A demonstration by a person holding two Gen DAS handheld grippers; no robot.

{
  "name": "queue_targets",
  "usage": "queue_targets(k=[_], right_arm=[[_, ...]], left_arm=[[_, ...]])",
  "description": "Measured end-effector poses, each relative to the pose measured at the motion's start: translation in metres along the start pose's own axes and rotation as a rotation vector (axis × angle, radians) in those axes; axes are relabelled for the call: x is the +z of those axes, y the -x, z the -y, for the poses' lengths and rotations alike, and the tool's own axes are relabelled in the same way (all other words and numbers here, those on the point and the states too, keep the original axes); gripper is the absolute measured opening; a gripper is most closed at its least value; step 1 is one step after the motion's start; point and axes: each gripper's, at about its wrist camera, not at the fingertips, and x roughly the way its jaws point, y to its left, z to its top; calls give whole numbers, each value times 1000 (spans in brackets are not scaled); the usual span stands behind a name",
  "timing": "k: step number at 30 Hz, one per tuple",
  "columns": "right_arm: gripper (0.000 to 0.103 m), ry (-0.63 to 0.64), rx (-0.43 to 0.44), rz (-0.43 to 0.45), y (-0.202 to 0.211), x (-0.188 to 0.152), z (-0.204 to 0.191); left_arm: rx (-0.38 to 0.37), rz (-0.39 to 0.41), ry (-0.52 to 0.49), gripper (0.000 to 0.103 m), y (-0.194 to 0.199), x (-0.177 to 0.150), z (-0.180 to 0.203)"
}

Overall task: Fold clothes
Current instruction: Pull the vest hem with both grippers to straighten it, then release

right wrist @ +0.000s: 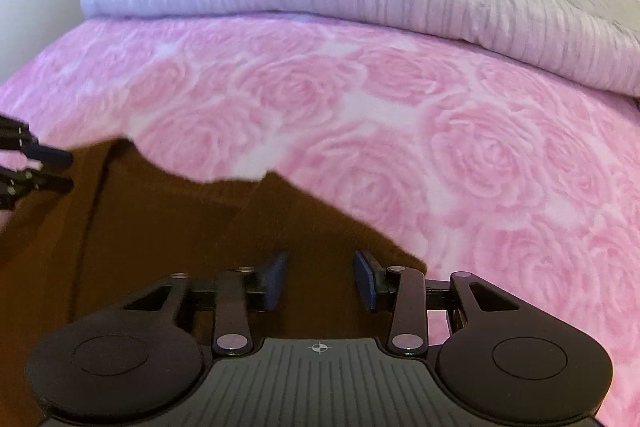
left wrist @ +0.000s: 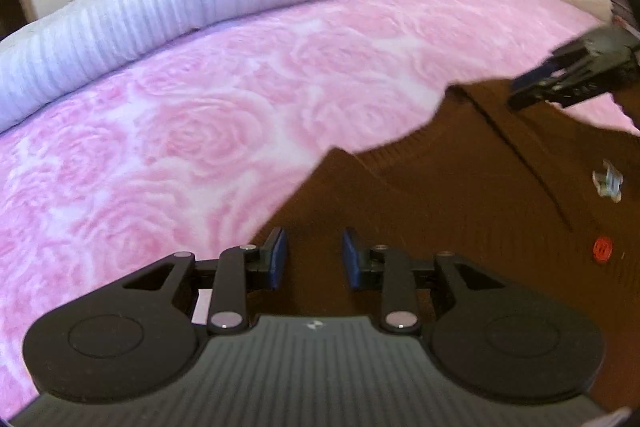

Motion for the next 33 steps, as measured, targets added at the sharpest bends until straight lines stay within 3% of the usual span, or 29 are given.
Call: queue_targets(k=[4,7,9,14,16,18,26,33], right_arm=[[41,-19,6,31,73,-13,-19],[46,-11,9,10,136,-42,-43],[49,-7,-10,3,177,-66,-61],[63,-52,12,32,264,-130,-103],[72,-77,-23,36,289,-155,-115],[75,-99,-54,17,305,-181,-127],[76,-169,-99,-96,345,-263,-154],[76,-129,-110,-114,376,-279,-175]], left_arm=[[51,16,-11,28,62,-8,21],[108,2,31,36,117,-26,46],[127,11,61,48,153,-42,67],[97,67,136,68,231,-95,125],[85,66,145,73,251,-114,147],[82,57,154,78,266,-133,167],[104,-49,152,79,299,-193,222],[114,-80,111,79,320,-214,233]])
